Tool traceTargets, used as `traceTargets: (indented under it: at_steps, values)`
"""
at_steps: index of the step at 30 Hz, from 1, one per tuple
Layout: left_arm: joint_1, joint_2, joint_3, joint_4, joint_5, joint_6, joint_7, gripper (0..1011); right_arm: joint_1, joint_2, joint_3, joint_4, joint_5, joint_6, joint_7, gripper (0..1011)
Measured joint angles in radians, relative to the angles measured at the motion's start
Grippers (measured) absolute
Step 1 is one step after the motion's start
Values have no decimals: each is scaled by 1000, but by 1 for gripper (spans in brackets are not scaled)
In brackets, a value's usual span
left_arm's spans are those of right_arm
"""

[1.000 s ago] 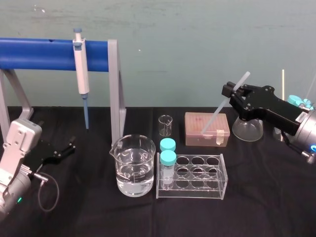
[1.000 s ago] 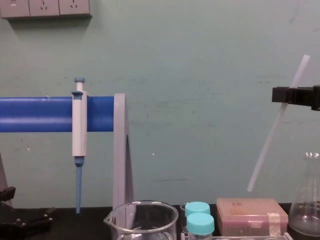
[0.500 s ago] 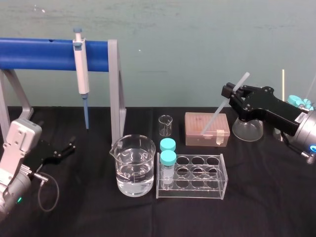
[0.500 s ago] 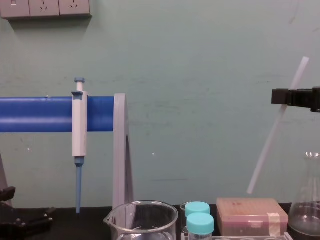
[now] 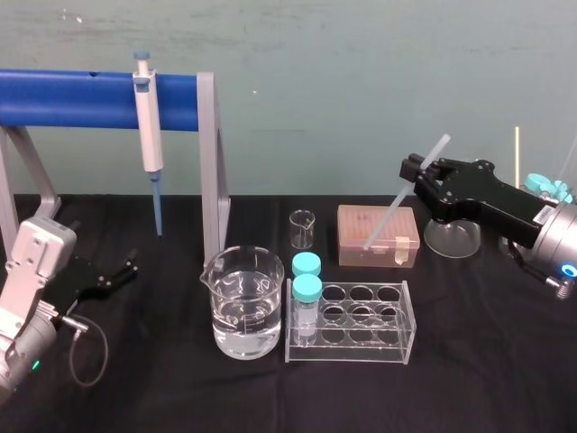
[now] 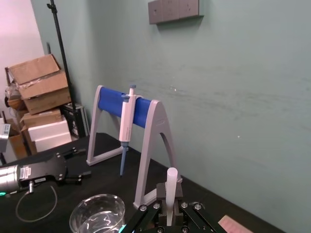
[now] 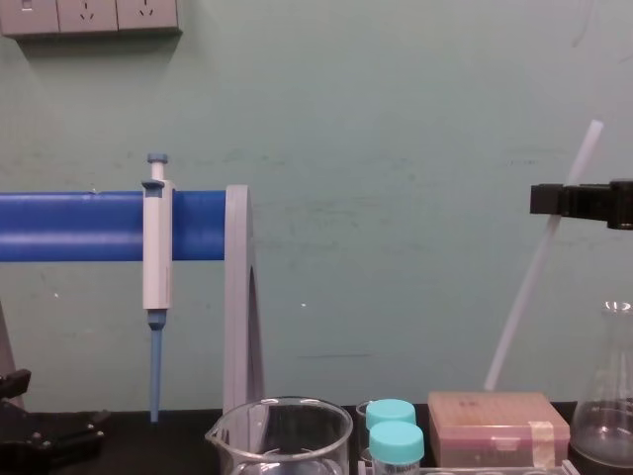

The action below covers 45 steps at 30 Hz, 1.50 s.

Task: Pick up the stirring rod with one hand, then place it down.

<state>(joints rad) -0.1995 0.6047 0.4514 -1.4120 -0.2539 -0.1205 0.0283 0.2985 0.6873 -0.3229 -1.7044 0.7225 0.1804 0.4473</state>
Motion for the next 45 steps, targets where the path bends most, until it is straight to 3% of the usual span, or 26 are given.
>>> traceTargets:
  at_steps: [10,22,45]
  values:
    - [0,0,0,0,0,0,0,1000,36,28,-36,15,31,66,36,78]
    - [0,0,0,0,0,0,0,1000,69,49,-87,34,30,100,51,79]
    - [0,0,0,0,0,0,0,1000,130,23,-159,100,-19,115,61,78]
